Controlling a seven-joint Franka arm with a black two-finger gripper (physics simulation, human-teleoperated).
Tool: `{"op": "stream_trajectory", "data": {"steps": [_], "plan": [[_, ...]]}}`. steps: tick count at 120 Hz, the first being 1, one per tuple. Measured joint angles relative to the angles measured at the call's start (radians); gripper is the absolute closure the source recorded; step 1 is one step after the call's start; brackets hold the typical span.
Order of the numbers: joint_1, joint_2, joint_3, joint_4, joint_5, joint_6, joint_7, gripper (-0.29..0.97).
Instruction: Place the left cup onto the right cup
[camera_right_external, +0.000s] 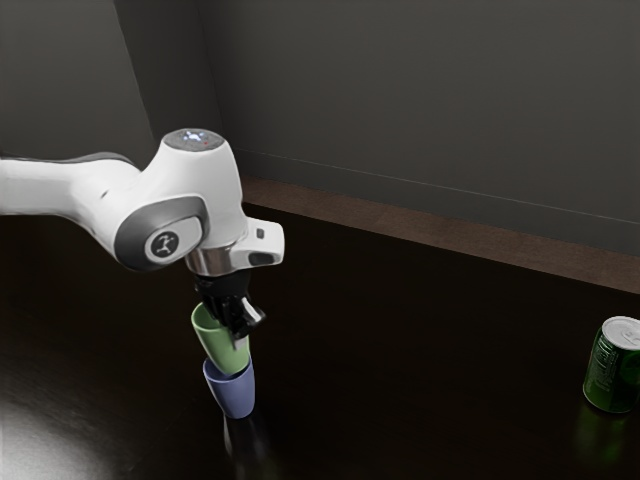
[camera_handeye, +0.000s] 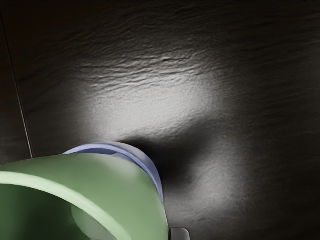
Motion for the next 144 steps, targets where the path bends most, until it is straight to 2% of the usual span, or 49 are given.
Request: {"op": "stream_trajectory", "data": {"steps": [49, 55, 74, 89, 118, 144], "plan": [[0.001, 0.053, 0.001, -0.011, 0.000, 0.017, -0.037, 0.77], [0.001, 0.058, 0.001, -0.011, -0.003, 0.017, -0.038, 0.71], [0.002, 0.060, 0.001, -0.011, -0.008, 0.018, -0.041, 0.37], [0.001, 0.048, 0.001, -0.011, -0.009, 0.017, -0.042, 0.20], [0.001, -0.034, -0.001, 0.019, -0.010, -0.023, -0.041, 0.07], [0.008, 0.026, 0.013, 0.238, -0.011, -0.125, -0.037, 0.02]]}}
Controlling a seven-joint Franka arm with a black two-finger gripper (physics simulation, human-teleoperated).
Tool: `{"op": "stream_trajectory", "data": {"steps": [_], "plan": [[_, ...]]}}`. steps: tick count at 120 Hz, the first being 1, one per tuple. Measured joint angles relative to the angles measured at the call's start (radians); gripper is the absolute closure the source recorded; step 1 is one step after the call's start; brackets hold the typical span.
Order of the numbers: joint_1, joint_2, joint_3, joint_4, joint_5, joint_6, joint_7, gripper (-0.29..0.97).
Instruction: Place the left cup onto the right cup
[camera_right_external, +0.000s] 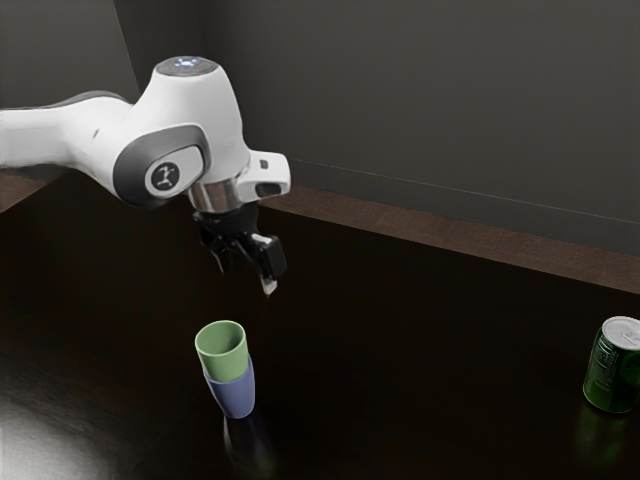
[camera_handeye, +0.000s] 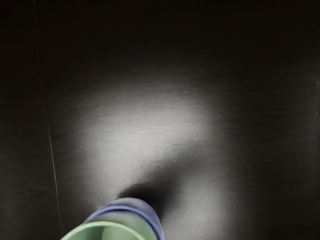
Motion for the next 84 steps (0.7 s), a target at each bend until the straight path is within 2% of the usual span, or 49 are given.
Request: {"op": "stream_trajectory", "data": {"steps": [18, 42, 62, 84], "plan": [[0.010, 0.095, 0.051, 0.193, -0.002, -0.083, 0.013, 0.01], [0.081, 0.219, 0.059, 0.441, -0.001, -0.179, 0.045, 0.00], [0.116, 0.231, 0.052, 0.484, -0.003, -0.219, 0.082, 0.00], [0.080, 0.230, 0.051, 0.487, -0.008, -0.239, 0.112, 0.00]]}}
